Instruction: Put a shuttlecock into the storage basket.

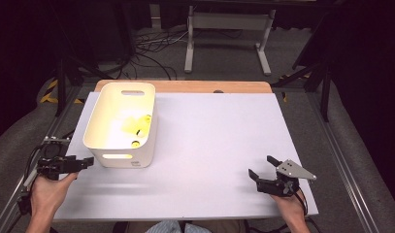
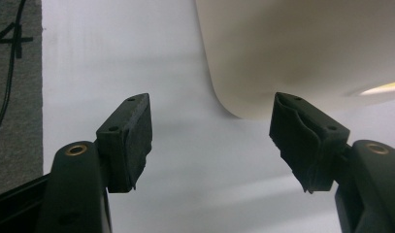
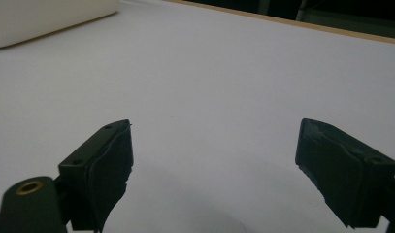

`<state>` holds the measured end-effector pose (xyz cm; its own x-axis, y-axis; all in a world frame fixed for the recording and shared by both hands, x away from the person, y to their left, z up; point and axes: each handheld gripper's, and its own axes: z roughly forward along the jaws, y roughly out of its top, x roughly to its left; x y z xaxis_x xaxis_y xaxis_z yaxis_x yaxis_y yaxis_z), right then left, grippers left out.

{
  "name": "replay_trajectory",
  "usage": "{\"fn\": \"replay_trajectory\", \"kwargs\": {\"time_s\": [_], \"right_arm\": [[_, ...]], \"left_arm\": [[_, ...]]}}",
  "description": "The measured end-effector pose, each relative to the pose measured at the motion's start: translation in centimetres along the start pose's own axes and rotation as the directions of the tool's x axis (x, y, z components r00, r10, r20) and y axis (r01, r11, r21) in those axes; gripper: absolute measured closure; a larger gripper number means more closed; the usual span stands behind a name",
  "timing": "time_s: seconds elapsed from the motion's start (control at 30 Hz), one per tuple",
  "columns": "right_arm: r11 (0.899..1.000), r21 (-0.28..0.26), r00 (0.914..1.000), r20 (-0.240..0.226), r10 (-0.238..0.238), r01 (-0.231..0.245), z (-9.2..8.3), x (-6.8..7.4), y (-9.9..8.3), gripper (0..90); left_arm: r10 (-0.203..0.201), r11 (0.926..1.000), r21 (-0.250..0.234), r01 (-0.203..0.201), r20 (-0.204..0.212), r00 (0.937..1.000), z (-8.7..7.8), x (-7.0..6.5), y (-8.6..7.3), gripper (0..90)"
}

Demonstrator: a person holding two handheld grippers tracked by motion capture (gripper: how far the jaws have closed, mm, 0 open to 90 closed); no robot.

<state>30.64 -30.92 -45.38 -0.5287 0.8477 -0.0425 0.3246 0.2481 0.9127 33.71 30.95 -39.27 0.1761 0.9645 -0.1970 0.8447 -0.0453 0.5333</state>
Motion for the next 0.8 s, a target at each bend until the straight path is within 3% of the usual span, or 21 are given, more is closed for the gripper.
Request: {"fn": "replay_trajectory", "kwargs": {"time_s": [0.8], "right_arm": [[1.0,-0.001,1.0,0.001,-0.002,0.002,0.0,0.0,0.0,14.0]], "left_arm": [[0.027,0.9988,-0.042,-0.025,0.031,0.9992,0.4,-1.1,-1.5,32.6]]}}
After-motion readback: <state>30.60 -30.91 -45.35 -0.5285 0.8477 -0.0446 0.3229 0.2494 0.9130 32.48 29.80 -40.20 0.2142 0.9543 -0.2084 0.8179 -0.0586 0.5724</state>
